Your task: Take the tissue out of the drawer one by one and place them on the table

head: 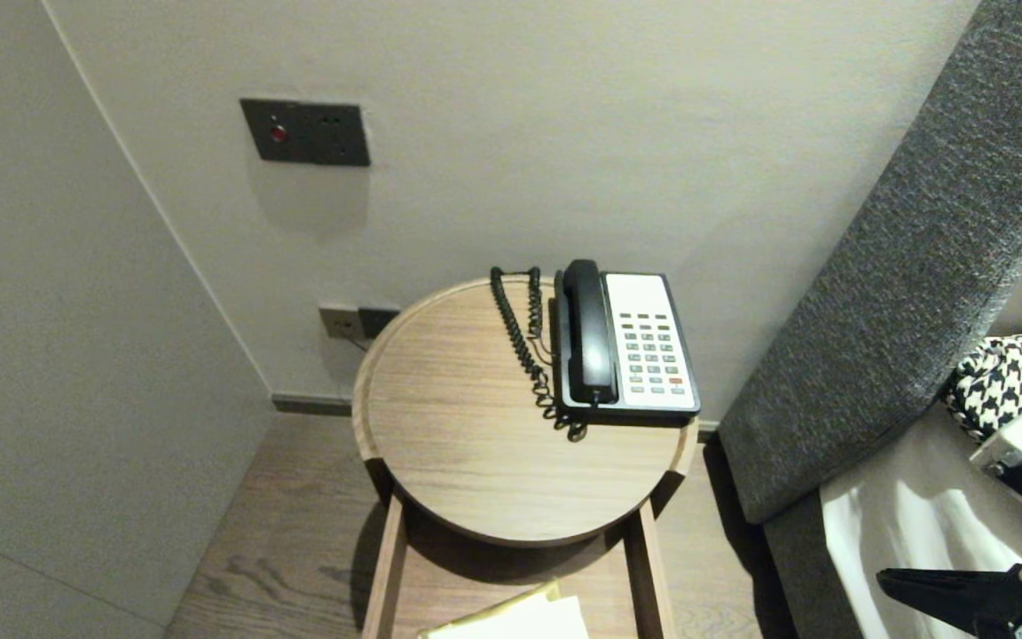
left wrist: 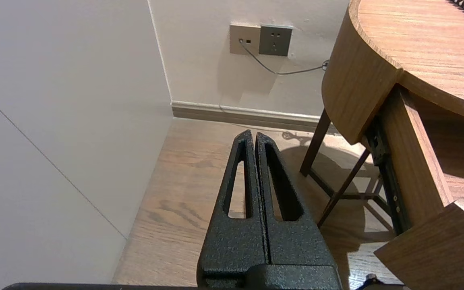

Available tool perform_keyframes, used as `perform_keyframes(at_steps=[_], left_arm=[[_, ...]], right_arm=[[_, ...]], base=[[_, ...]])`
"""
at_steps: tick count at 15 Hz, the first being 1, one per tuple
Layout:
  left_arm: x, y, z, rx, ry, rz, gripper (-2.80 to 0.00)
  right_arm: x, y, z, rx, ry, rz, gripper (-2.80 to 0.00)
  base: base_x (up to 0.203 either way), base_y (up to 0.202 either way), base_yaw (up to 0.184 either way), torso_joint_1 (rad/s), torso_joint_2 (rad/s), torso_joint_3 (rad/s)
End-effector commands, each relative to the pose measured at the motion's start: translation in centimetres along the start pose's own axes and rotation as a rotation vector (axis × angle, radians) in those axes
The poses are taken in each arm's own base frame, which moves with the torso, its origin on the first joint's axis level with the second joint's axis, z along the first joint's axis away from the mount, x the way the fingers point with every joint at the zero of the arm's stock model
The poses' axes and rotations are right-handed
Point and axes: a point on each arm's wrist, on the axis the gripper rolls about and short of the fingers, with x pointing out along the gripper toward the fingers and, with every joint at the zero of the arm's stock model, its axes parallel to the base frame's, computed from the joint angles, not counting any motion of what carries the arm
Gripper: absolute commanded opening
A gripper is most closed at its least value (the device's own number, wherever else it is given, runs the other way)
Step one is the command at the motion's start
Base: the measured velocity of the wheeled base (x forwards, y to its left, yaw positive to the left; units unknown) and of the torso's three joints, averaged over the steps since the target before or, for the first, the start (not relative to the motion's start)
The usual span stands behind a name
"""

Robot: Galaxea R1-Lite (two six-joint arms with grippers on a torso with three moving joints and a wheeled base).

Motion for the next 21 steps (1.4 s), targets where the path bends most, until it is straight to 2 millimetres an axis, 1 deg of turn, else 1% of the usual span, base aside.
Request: perform_keyframes(at_steps=[1,4,6,8,9,11,13,14,16,18,21], left_arm=[[0.0,0.0,0.0,0.000,0.000,0.002,-2.80],[0.0,0.0,0.1,0.000,-0.003,0.001,-2.80],[0.0,0.0,0.0,0.000,-0.001,0.001,-2.80],[0.0,0.0,0.0,0.000,0.000,0.000,-2.80],[0.0,0.0,0.1,0.000,-0.003,0.000,-2.80],[0.0,0.0,0.0,0.000,0.000,0.000,-2.80],[0.0,0.0,0.0,0.000,0.000,0.000,-2.80],[0.0,0.0,0.0,0.000,0.000,0.000,-2.80],[0.0,0.0,0.0,0.000,0.000,0.000,-2.80],[0.0,0.0,0.1,0.000,-0.003,0.000,-2.80],[0.0,0.0,0.0,0.000,0.000,0.000,-2.80]], right_arm=[[0.1,0.0,-0.1,-0.057,0.043,-0.006,-2.80],[-0.2,0.0,-0.5,-0.058,0.086,0.000,-2.80],[-0.2,0.3,-0.4,-0.097,0.091,0.037,-2.80],[0.2,0.5,0.2,-0.115,0.090,0.052,-2.80],[0.0,0.6,0.7,-0.117,0.074,0.059,-2.80],[0.0,1.1,1.6,-0.130,0.060,0.116,-2.80],[0.6,1.3,2.3,-0.127,0.080,0.155,-2.80],[1.1,1.4,2.4,-0.127,0.096,0.164,0.00],[1.7,1.6,2.6,-0.130,0.114,0.179,0.00],[3.0,2.0,3.5,-0.134,0.090,0.220,0.00],[4.5,3.5,3.9,-0.197,0.091,0.320,0.00]], base=[[0.000,0.000,0.000,0.000,0.00,0.000],[0.000,0.000,0.000,0.000,0.00,0.000],[0.000,0.000,0.000,0.000,0.00,0.000],[0.000,0.000,0.000,0.000,0.00,0.000],[0.000,0.000,0.000,0.000,0.00,0.000],[0.000,0.000,0.000,0.000,0.00,0.000],[0.000,0.000,0.000,0.000,0.00,0.000],[0.000,0.000,0.000,0.000,0.00,0.000],[0.000,0.000,0.000,0.000,0.00,0.000],[0.000,0.000,0.000,0.000,0.00,0.000],[0.000,0.000,0.000,0.000,0.00,0.000]])
